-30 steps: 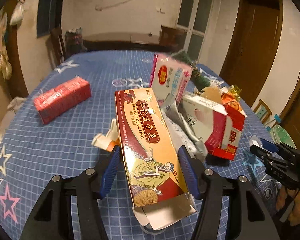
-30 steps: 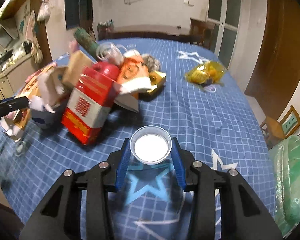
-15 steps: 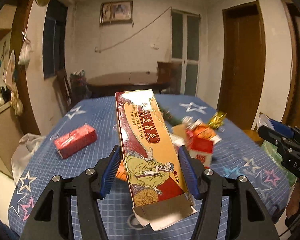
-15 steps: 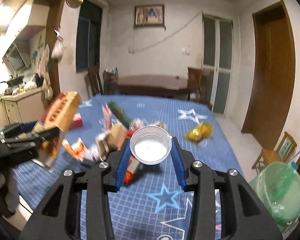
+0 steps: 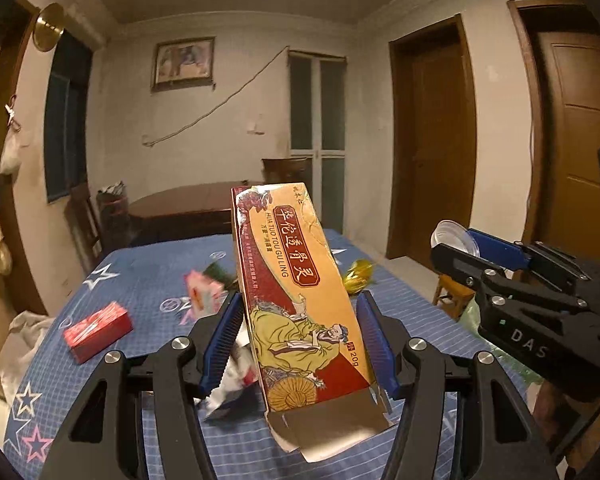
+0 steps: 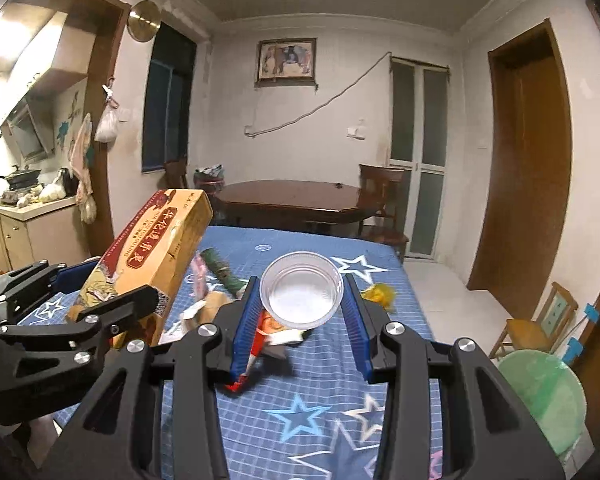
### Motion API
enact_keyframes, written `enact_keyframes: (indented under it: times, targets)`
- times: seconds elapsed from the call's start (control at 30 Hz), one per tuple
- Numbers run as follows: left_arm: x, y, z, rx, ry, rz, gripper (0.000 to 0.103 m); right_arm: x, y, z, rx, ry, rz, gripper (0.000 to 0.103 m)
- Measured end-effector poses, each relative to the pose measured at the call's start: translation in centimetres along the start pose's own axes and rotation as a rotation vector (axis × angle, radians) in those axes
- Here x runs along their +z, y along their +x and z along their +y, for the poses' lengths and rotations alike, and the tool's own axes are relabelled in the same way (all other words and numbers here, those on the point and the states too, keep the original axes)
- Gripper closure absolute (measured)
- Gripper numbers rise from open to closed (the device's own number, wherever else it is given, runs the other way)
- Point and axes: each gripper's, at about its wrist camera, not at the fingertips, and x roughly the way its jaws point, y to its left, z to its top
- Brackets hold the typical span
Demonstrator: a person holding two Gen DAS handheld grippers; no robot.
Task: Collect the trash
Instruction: 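Lift the illustrated box with the left gripper while the right gripper grasps a clear plastic cup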
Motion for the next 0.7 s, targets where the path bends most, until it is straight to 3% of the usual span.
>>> enact_keyframes:
  times: [0.33,0.7]
  targets:
    - [2.8,2.0,-7.3,-0.095,0.048,-0.024,0.043,0.2,-1.7,-5.8,-0.114,0.039,-0.005,0.064]
    - [5.2,7.4,-18.4,-0.274,0.107,0.012,0.043,-1.0,-3.0,-14.4,-0.295,0.087,0.067,0.064]
